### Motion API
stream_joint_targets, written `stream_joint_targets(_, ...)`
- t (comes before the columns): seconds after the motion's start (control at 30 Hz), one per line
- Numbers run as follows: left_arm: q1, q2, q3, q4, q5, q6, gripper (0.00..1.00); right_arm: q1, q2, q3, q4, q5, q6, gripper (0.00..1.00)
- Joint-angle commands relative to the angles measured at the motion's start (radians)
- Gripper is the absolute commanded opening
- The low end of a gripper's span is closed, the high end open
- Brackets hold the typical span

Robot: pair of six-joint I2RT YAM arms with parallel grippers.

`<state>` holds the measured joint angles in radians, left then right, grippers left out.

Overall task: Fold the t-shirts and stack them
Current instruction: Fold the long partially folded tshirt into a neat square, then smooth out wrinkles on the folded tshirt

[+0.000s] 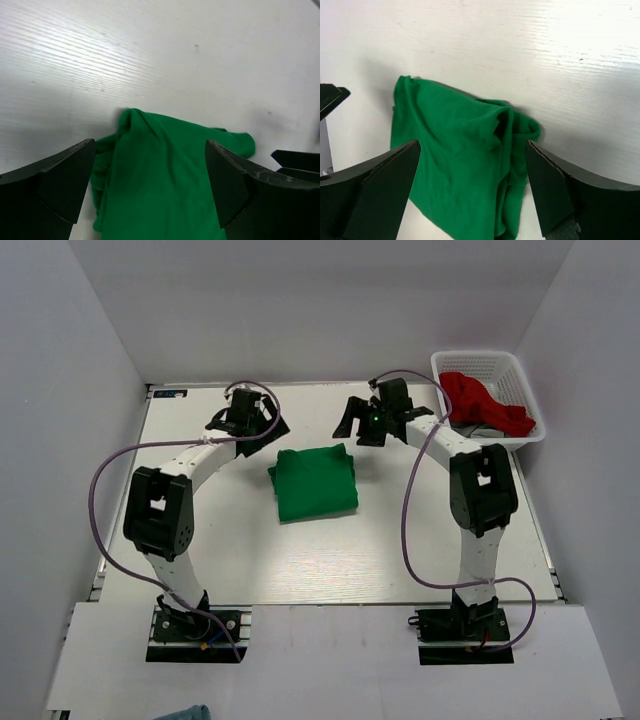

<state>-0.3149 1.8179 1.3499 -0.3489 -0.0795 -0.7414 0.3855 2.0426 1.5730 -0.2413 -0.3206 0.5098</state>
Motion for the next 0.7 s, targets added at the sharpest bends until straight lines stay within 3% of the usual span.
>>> stream_joint_targets(0.0, -0.013, -0.106, -0.052, 0.082, 0.113, 0.028, 1.00, 0.012, -0.122, -0.072, 0.095, -0.020, -0.002, 0.90)
stream_joint_targets(0.07, -0.024, -0.126, -0.127, 0.189, 0.211, 0.037, 1.00, 0.026, -0.171, -0.131, 0.141, -0.125, 0.001, 0.90)
stream_joint_targets(0.23, -0.033, -0.048, -0.115, 0.261, 0.375, 0.037, 1.00, 0.073, -0.231, -0.251, 0.218, -0.337, -0.013, 0.90)
stream_joint_targets(0.47, -0.020, 0.113, -0.096, 0.232, 0.402, 0.016, 1.00, 0.093, -0.234, -0.473, 0.356, -0.521, 0.007, 0.90)
stream_joint_targets(0.67, -0.009, 0.170, -0.140, 0.208, 0.322, 0.007, 1.00, 0.047, -0.136, -0.560, 0.335, -0.398, -0.063, 0.90)
